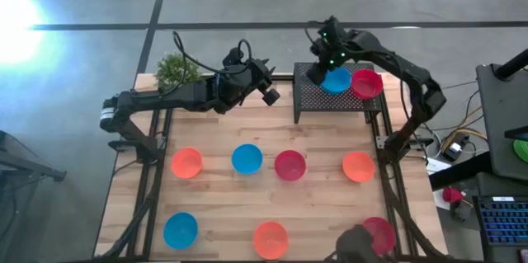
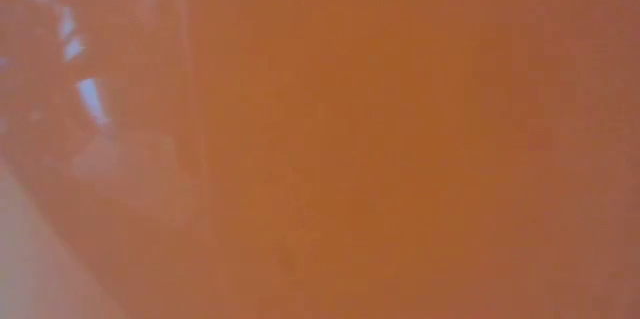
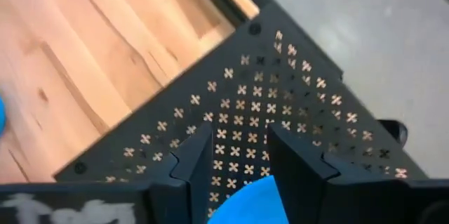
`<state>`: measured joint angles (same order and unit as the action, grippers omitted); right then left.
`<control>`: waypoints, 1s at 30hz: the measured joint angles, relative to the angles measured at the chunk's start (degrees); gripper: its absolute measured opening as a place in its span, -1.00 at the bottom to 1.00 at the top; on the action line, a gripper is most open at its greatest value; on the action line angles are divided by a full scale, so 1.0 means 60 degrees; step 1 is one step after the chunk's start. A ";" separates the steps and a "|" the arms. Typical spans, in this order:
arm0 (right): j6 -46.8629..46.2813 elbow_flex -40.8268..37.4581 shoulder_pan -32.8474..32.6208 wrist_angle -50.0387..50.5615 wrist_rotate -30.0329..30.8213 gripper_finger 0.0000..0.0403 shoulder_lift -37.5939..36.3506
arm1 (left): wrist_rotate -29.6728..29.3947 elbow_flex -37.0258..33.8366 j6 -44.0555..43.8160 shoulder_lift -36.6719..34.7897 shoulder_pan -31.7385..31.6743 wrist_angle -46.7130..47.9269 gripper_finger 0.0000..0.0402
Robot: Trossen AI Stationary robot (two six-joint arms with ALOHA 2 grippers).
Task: Pick & Place Mini bowls
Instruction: Put the top blue bowl on the shelf, then put the top left orange bowl on the shelf
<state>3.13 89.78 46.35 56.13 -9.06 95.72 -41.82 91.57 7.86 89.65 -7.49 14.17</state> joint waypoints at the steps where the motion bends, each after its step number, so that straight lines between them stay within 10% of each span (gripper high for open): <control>1: 0.0001 0.0000 0.0000 0.0134 0.0003 -0.37 0.0082 | 0.0000 0.0000 0.0000 0.0000 0.0000 0.0001 -0.37; 30: 0.0211 0.0000 0.0004 0.1034 0.0011 -0.58 -0.1425 | 0.0000 0.0000 -0.0075 -0.0076 0.0002 0.0626 -0.37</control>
<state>4.40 89.78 46.37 62.33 -8.99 87.17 -41.82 91.57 7.41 89.19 -7.47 17.92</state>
